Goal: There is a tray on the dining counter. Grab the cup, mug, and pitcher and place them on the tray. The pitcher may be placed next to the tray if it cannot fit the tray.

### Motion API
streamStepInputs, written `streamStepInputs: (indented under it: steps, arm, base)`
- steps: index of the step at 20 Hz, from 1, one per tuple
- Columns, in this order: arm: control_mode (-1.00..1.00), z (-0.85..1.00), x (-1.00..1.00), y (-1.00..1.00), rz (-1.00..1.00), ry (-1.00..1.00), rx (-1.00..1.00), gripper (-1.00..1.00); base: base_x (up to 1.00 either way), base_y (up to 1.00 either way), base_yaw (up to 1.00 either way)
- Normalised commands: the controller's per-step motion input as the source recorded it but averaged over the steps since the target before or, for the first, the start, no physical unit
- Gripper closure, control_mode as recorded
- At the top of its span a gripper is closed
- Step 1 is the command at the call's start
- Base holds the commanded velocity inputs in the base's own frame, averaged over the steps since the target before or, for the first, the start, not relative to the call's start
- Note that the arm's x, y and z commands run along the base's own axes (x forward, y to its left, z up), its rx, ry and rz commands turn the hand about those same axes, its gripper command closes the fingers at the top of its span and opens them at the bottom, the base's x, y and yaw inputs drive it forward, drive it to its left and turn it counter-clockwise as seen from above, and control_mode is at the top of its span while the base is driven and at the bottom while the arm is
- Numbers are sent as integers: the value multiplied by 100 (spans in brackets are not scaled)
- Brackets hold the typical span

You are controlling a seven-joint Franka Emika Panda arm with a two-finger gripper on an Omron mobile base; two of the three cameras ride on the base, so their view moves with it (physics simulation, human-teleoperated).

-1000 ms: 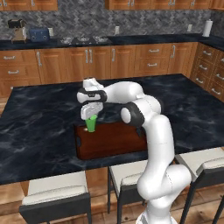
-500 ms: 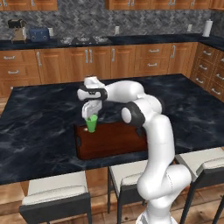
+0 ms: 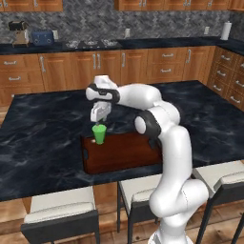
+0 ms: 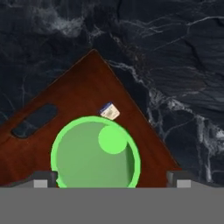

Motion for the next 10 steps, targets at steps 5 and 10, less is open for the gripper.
streamStepInputs:
  steps: [5, 10]
  arm:
    - [-100, 22, -68, -1, 0, 0, 0, -100]
    - [-100, 11, -97, -13, 0, 0, 0, -100]
  base:
    - [0, 0, 0]
    - [0, 0, 0]
